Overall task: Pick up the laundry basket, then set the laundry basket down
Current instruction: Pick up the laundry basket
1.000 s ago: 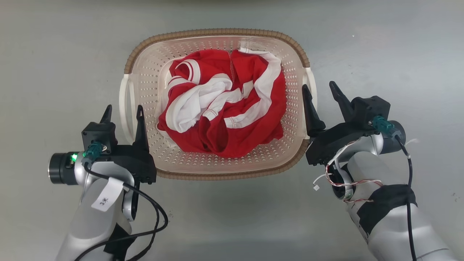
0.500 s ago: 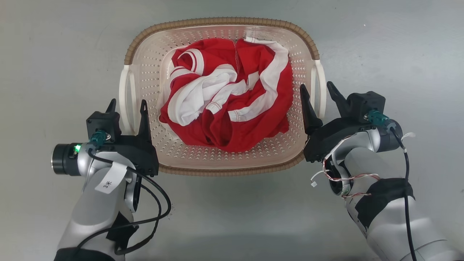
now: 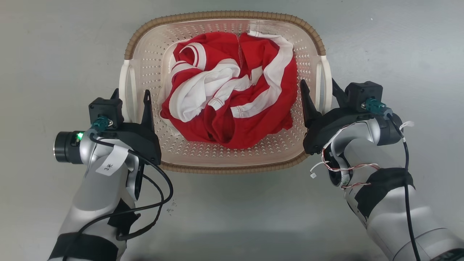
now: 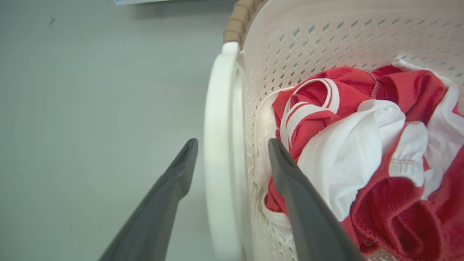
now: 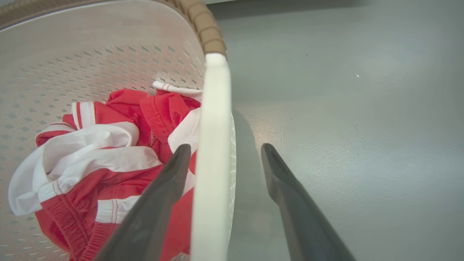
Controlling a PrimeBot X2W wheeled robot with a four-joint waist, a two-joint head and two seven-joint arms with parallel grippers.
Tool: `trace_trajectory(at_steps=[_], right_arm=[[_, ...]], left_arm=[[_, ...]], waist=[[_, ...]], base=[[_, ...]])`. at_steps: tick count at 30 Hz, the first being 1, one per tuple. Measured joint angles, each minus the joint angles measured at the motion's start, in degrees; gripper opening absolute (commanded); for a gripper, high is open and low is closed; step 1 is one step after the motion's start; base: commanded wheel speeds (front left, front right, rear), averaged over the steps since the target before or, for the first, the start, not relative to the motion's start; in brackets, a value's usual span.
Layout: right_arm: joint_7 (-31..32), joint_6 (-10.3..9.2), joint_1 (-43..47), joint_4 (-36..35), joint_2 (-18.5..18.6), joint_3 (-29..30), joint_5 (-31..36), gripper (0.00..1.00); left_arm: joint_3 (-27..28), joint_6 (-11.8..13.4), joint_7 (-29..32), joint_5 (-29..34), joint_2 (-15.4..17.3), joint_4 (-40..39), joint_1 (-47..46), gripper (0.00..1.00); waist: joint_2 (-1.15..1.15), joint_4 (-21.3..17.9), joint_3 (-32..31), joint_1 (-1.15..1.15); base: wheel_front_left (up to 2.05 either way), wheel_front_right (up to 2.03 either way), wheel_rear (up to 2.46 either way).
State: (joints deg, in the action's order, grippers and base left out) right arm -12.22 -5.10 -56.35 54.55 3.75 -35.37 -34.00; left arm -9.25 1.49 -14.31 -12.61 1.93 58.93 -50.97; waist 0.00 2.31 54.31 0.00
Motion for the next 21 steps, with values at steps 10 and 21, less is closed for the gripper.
trace_trajectory(at_steps=[10,21], right_arm=[[1.12,-0.52,-2.33,3.22,0.02,-1.87,-1.38,1.00],[2.14,-0.98,-3.27,4.83,0.02,-4.52,-2.43,1.00]], left_arm=[[-0.65,-0.03,0.01,-0.55,-0.24,3.16,-1.69,1.00],[-2.43,-0.52,0.09,-1.40,-0.35,5.67,-2.99,1.00]], waist=[[0.00,0.42,0.41,0.00],[0.00,1.10,0.32,0.00]], base=[[0.00,0.00,0.00],[0.00,0.00,0.00]])
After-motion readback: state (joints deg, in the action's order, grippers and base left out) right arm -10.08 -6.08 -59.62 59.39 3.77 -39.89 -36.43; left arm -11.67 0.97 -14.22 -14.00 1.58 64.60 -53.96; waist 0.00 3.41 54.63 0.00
